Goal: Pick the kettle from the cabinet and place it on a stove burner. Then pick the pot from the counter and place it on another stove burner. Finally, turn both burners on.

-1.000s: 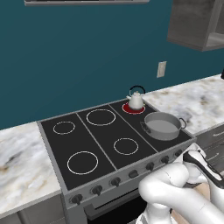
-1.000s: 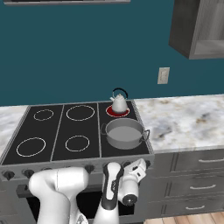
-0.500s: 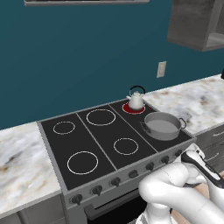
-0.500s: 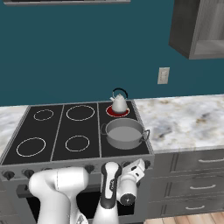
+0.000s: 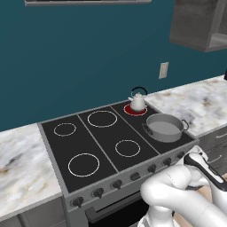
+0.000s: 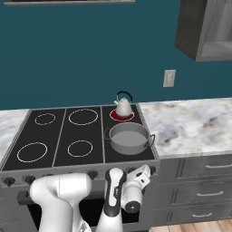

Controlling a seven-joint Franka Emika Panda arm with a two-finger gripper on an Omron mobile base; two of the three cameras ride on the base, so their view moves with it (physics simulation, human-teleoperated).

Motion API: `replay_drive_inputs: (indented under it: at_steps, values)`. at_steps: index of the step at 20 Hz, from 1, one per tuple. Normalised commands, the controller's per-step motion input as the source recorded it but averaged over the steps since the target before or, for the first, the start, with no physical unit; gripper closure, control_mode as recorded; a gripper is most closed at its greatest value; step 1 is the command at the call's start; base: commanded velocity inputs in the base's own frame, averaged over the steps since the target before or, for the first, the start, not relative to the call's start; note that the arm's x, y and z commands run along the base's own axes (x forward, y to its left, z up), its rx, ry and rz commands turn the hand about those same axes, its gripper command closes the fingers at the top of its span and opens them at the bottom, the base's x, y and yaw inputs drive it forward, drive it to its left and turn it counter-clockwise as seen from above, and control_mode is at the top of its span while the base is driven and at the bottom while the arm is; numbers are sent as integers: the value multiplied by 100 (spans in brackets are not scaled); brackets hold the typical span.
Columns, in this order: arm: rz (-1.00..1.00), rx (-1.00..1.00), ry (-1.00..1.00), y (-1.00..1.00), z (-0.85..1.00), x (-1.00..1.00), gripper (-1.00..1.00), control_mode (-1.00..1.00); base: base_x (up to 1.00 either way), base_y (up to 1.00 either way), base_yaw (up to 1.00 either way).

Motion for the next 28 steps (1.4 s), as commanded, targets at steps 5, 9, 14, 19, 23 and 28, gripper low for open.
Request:
replay_drive_inputs:
  at_steps: [5, 9, 14, 19, 23, 28]
  values:
    - [1, 4, 0, -24, 0, -11, -100, -100, 0, 0, 0]
    - [1, 5, 0, -23, 0, -25, -100, -100, 0, 0, 0]
    - [1, 5, -1, -15, 0, -41, -100, -100, 0, 0, 0]
    - [0, 4, -5, -18, 2, -38, -100, -100, 0, 0, 0]
    - [0, 2, -8, -16, 11, -36, -100, -100, 0, 0, 0]
    - [0, 1, -7, -7, 14, -16, -100, -100, 0, 0, 0]
